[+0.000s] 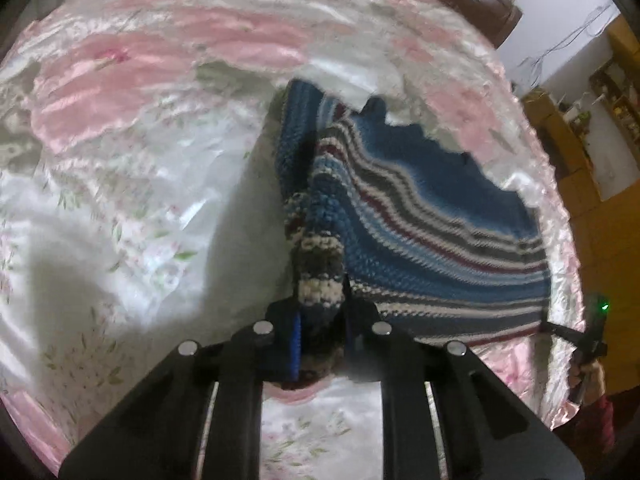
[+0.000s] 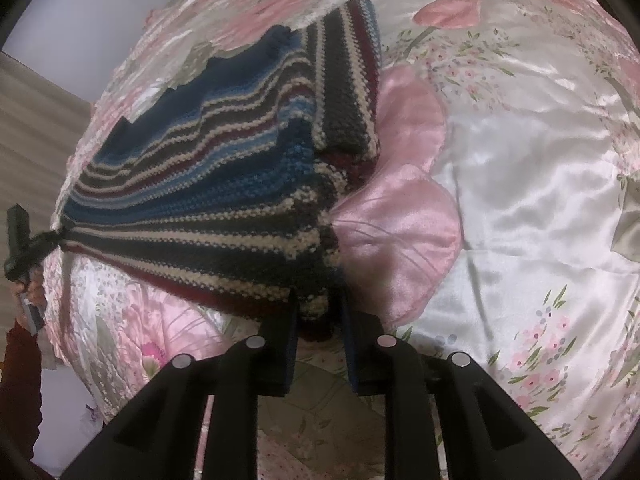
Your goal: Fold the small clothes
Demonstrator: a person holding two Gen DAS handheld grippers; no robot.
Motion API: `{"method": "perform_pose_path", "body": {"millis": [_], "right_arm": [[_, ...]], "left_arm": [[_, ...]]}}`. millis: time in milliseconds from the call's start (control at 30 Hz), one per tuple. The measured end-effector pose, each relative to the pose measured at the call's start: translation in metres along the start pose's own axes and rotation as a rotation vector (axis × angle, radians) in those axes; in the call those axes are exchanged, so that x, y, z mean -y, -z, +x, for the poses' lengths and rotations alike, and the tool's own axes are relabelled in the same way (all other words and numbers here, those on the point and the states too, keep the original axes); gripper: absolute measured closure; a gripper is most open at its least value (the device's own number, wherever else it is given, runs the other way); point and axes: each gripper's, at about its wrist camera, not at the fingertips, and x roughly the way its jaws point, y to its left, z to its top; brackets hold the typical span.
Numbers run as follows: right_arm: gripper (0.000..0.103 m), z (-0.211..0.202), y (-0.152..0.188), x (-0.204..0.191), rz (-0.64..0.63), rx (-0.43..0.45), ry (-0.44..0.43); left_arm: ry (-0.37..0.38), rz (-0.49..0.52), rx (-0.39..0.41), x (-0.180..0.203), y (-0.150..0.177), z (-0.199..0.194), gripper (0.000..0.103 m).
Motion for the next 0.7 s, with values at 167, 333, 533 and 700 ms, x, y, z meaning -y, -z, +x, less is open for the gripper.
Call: {"method": "perform_pose_path", "body": {"millis": [167, 333, 533, 700], "right_arm": [[0.083, 0.001, 0.0, -0.001, -0.011, -0.006, 0.011], [0.078, -0.003, -0.007, -0.008, -0.017, -0.026, 0.029], [0.075, -0.027, -0.02, -0.019, -0.012, 0.03, 0.035], [0.07, -0.038, -0.059, -0.042, -0.066, 0.082, 0.062]], "left_arm": [[-0.095, 0.061, -0.009, 0.011, 0.008, 0.02, 0.086], [-0.219, 0.208, 0.02, 0.045, 0.011, 0.004, 0.055], [-0.219, 0.236, 0.119, 0.068, 0.004, -0.034, 0.042], [-0.188, 0.289, 0.119, 0.106, -0.004, -0.03, 0.037]]}}
